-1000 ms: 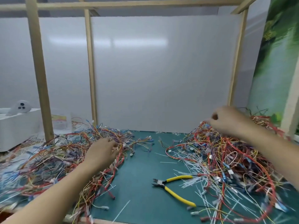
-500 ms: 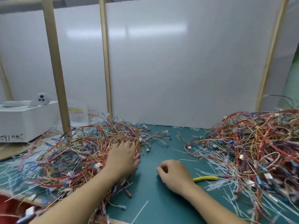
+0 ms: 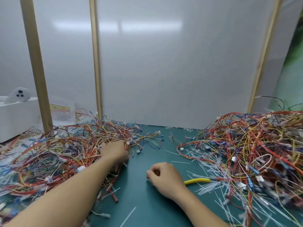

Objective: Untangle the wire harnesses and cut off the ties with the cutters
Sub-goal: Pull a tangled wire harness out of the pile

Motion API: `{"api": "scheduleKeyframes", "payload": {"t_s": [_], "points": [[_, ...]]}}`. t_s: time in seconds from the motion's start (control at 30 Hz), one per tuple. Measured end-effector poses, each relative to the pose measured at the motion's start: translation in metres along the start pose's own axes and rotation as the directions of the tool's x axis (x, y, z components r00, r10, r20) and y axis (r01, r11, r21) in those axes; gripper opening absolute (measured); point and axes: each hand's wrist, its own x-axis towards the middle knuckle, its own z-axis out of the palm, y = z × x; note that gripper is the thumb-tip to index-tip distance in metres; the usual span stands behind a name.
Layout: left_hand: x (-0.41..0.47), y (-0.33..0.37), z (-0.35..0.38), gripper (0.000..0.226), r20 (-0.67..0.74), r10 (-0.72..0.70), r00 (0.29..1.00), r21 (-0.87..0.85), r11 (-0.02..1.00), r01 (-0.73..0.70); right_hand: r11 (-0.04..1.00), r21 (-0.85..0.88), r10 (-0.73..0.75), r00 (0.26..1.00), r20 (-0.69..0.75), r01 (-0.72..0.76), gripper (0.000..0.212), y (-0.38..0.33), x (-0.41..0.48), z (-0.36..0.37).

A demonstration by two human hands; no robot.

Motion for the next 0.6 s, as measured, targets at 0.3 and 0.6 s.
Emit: {"api": "scheduleKeyframes", "payload": {"t_s": [0.3,0.6], "points": [[0.026,-0.011,-0.084,0.033,-0.018,-0.139,0.990,-0.784,0.616,0.072,0.996,0.082,0.031,0.999,0.038,-0.034,0.028,-0.001,-0.002,-0.006],[-0.045,0.034,-0.120,0.018,-0.227,0.350,0.909,-0.546,0.727,-0.416,0.911,0.395,0.113,0.993,0.045,-0.121,0.033,-0.004,0.001,-0.013]]}}
